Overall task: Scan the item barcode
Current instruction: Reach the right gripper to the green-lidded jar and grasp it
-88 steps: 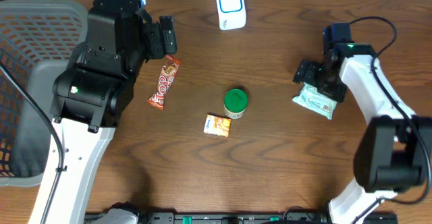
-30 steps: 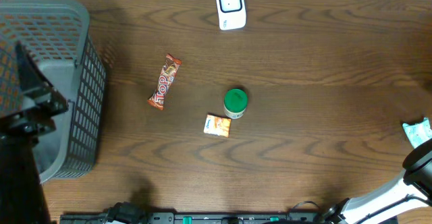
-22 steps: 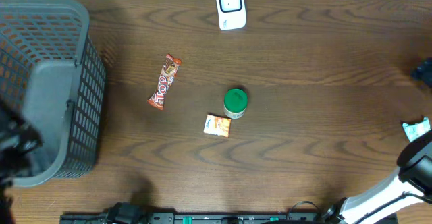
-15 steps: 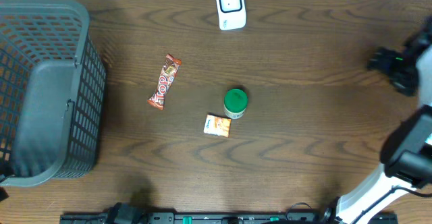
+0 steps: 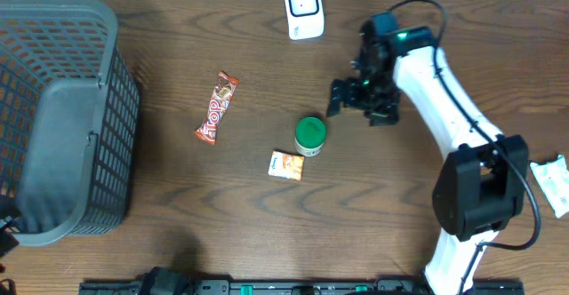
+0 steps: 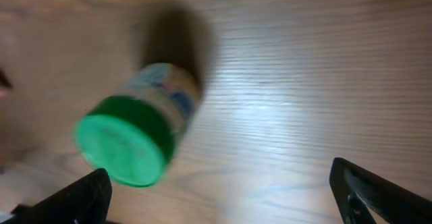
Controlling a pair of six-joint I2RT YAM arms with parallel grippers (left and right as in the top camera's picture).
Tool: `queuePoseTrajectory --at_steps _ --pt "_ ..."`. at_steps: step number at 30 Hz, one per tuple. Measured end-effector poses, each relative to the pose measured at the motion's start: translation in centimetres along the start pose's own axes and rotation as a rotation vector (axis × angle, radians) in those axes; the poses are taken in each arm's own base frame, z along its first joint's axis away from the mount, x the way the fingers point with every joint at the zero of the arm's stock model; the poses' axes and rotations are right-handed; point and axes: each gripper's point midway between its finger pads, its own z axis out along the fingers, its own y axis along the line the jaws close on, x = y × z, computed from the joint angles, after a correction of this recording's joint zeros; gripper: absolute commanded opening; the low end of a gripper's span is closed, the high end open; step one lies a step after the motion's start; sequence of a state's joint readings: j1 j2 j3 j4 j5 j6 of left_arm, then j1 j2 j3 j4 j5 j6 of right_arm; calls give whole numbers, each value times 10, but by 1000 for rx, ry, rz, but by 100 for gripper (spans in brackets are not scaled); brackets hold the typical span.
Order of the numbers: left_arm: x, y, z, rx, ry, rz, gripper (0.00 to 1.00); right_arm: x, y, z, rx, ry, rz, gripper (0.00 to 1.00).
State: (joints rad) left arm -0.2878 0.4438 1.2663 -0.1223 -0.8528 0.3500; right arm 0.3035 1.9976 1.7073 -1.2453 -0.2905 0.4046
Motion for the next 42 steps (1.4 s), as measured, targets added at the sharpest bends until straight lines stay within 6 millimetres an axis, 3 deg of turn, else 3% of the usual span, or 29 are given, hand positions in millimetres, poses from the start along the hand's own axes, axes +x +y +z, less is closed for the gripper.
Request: queuePoseTrajectory --at_steps 5,11,18,28,31,37,40,42 --pt "-2 4 -2 -2 -7 7 98 10 42 12 -16 -27 -48 99" --pt "-7 19 -15 11 -25 -23 98 18 56 21 66 -75 -27 99" --pt "-11 36 -39 85 -75 -102 98 17 57 23 124 -124 -3 99" --pt "-8 37 -43 104 -85 -126 98 19 64 28 142 -140 -13 99" --pt "-8 36 -43 104 -84 -128 98 22 64 41 161 -113 -21 99" --pt "-6 35 -43 105 -80 -125 98 25 47 90 242 -13 -3 99" --pt "-6 35 -43 106 -80 -131 98 26 43 99 259 7 2 99" --pt "-5 35 -43 107 -76 -143 98 25 42 101 261 9 2 93"
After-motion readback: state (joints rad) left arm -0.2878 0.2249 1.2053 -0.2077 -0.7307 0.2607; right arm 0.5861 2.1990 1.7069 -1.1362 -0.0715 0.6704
